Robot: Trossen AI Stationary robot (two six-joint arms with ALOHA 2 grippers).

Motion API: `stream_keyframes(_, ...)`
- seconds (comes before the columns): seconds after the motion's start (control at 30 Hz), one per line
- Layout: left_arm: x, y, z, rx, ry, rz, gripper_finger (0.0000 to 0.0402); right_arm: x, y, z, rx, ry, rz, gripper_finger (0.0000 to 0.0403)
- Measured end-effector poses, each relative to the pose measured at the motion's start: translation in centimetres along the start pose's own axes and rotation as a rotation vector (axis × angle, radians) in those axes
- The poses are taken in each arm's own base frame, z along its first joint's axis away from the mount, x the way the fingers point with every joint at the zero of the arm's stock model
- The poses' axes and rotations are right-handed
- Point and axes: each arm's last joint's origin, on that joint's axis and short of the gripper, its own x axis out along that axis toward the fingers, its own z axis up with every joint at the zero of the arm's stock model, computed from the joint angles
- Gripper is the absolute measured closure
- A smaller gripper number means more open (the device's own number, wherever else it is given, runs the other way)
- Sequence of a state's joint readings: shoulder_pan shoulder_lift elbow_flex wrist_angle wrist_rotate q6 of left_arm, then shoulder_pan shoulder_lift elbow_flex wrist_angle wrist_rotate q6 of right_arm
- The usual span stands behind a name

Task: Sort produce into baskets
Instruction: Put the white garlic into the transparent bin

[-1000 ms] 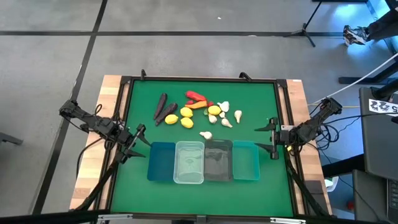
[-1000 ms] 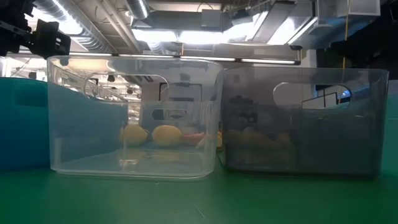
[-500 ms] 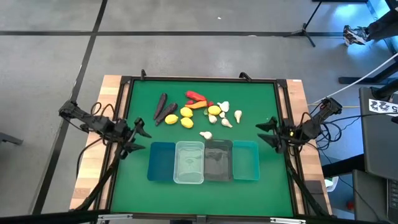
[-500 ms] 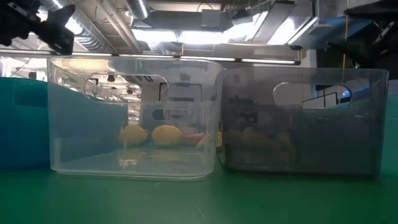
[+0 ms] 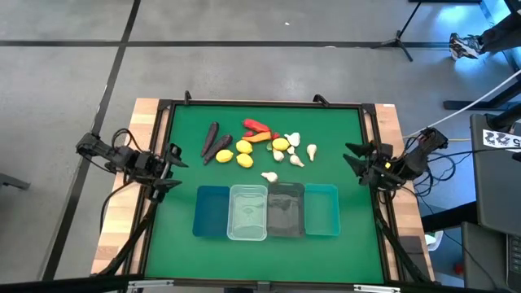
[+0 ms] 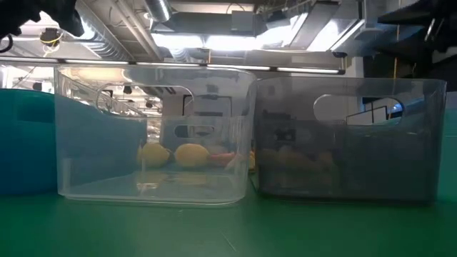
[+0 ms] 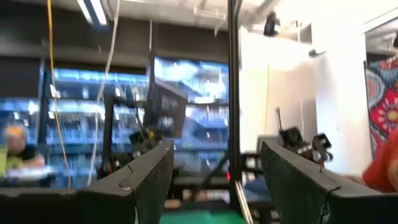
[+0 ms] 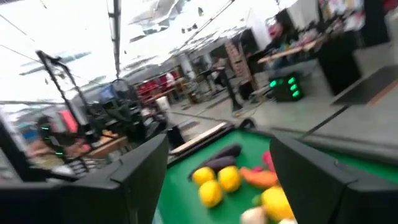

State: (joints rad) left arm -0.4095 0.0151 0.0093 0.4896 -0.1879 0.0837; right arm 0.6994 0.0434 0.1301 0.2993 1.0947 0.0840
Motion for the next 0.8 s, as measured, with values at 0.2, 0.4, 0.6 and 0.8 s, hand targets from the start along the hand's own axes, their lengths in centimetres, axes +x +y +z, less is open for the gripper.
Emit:
stream_keyframes(0.2,0.0,0.0,0.3,-0.008,-0.026,0.002,0.0164,0.0,0.2,2.7,-0.086,-0.036,-0.005,0.0123)
stream_keyframes(0.4,0.0,0.0,0.0,-0.136,0.001,-0.003,0.0164,0.0,0.2,2.5,-0.154,-0.02,-0.005,0.0123)
stream_keyframes(0.6,0.0,0.0,0.4,-0.146,-0.039,0.001,0.0164,0.0,0.1,2.5,-0.16,-0.016,-0.045,0.0123)
stream_keyframes(0.8,-0.1,0.5,1.2,-0.24,-0.126,0.14,0.0164,-0.1,-0.2,4.2,-0.193,-0.034,-0.171,0.0123)
